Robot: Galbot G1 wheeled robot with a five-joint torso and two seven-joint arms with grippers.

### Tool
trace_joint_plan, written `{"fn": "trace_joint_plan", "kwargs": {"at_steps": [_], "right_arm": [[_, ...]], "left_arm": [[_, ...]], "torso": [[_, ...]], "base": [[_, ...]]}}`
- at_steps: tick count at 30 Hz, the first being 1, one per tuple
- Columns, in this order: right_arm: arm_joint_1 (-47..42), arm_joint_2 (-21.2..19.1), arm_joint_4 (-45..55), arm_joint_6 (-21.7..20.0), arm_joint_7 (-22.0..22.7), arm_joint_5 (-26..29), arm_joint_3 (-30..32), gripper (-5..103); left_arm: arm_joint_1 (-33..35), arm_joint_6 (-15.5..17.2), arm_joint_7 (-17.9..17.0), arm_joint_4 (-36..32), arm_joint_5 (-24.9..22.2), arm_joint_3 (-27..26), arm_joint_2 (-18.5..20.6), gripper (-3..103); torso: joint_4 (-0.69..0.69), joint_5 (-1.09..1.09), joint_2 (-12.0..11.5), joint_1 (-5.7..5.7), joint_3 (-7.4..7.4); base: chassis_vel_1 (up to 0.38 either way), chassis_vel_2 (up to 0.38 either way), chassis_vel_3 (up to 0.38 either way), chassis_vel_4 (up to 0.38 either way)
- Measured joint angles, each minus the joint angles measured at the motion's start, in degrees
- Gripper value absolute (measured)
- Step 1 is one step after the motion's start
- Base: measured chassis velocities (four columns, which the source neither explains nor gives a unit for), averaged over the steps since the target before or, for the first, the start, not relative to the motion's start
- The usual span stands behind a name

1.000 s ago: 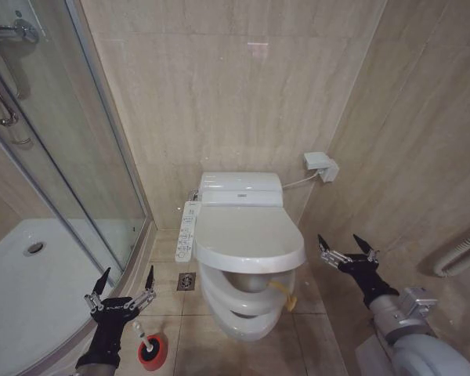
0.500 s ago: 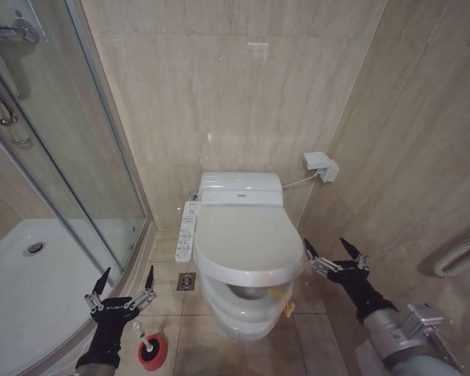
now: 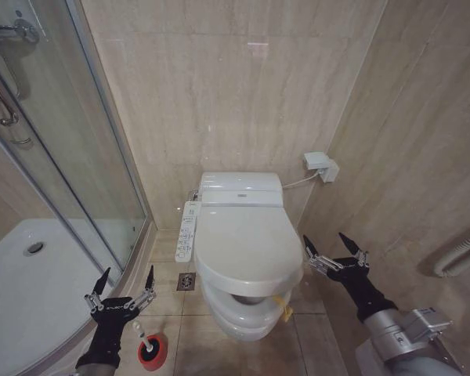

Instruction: Open the toilet lid, clean the toilet bowl with a toilet brush, close the toilet lid, and flush.

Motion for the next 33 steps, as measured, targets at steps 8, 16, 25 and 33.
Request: {"fn": "trace_joint_plan", "kwargs": {"at_steps": [8,16,25,33], "right_arm": [[-1.99,3.00,-0.54,5.28,2.51,-5.16,-3.16,100],[-2.78,3.08,0.23,4.94,2.17,-5.32,-3.58,100],[-3.42,3.50,1.76,4.29,2.19,-4.48,-3.32,100],[-4.17,3.66,1.71,4.46,0.84,-4.56,-2.85,100]], "left_arm": [[0.00,0.00,0.00,0.00,0.00,0.00,0.00,100],[0.00,0.00,0.00,0.00,0.00,0.00,0.00,100],[0.01,0.00,0.00,0.00,0.00,0.00,0.00,100],[0.00,0.00,0.00,0.00,0.00,0.00,0.00,100]], "torso": [[-0.01,0.00,0.00,0.00,0.00],[0.00,0.00,0.00,0.00,0.00],[0.00,0.00,0.00,0.00,0.00],[-0.01,0.01,0.00,0.00,0.00]], "base": [[0.000,0.000,0.000,0.000],[0.000,0.000,0.000,0.000],[0.000,0.000,0.000,0.000],[0.000,0.000,0.000,0.000]]}}
